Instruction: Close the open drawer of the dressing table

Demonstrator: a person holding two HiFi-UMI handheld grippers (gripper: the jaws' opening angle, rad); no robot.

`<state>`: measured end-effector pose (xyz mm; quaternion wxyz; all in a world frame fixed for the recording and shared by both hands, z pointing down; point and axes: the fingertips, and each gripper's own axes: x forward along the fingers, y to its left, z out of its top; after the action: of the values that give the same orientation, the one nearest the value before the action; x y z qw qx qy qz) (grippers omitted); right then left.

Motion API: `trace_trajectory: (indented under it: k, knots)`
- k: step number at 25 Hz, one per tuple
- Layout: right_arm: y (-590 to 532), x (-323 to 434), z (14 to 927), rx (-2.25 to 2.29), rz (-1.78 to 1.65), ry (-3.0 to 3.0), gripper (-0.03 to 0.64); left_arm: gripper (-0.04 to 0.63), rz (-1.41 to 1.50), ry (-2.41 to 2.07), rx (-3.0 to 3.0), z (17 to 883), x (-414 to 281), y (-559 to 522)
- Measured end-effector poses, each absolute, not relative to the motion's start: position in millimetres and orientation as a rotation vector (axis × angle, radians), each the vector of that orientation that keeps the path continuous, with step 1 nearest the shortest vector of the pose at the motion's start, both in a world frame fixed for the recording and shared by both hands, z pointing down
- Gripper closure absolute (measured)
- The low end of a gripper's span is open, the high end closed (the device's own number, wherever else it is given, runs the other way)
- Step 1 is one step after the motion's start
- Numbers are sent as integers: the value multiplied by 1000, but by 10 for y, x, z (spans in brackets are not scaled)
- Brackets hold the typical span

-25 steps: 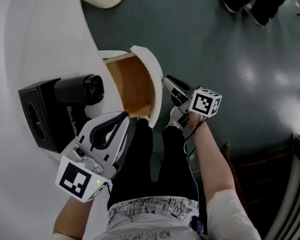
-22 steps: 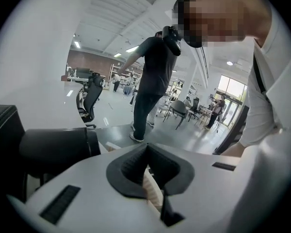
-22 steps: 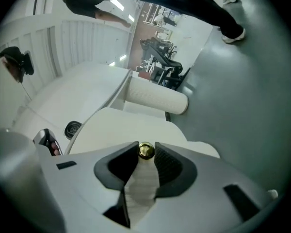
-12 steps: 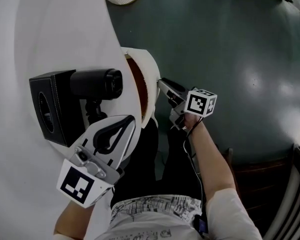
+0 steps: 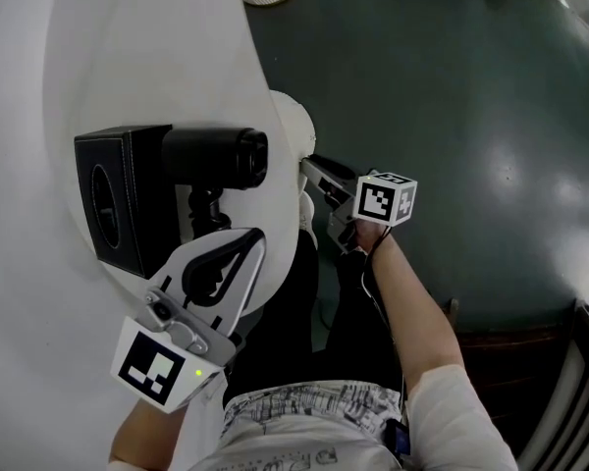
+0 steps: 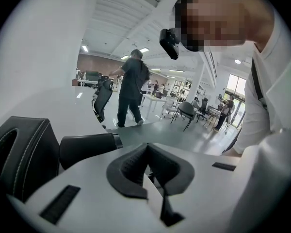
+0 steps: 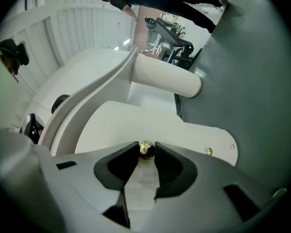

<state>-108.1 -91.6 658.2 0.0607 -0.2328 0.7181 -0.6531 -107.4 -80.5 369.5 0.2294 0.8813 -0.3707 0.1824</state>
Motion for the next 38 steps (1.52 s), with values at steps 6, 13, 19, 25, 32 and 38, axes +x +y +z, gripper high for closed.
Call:
trace_trajectory:
  k: [6, 13, 19, 25, 32, 38]
  knots:
    - [-900, -1394, 6587, -636, -2004, 2232, 503, 580, 493, -1065, 2411, 3639, -1214, -797]
    - [-918, -1493, 6583, -643, -1999, 2245, 503, 580, 484, -1102, 2409, 3562, -1351, -787]
    - [-913, -1520, 6600, -677, -2007, 2276, 503, 580, 482, -1124, 2407, 3524, -1398, -783]
    - [-895, -1499, 6586, -701, -2026, 2286, 494, 580, 480, -1117, 2415, 3512, -1364, -763]
    - [-904, -1241, 6378, -813, -1897, 2423, 485, 580, 460, -1107, 2451, 3424, -1288, -765]
    - [-977, -944, 6025, -910, -1784, 2476, 485, 580, 461, -1090, 2476, 3306, -1206, -737]
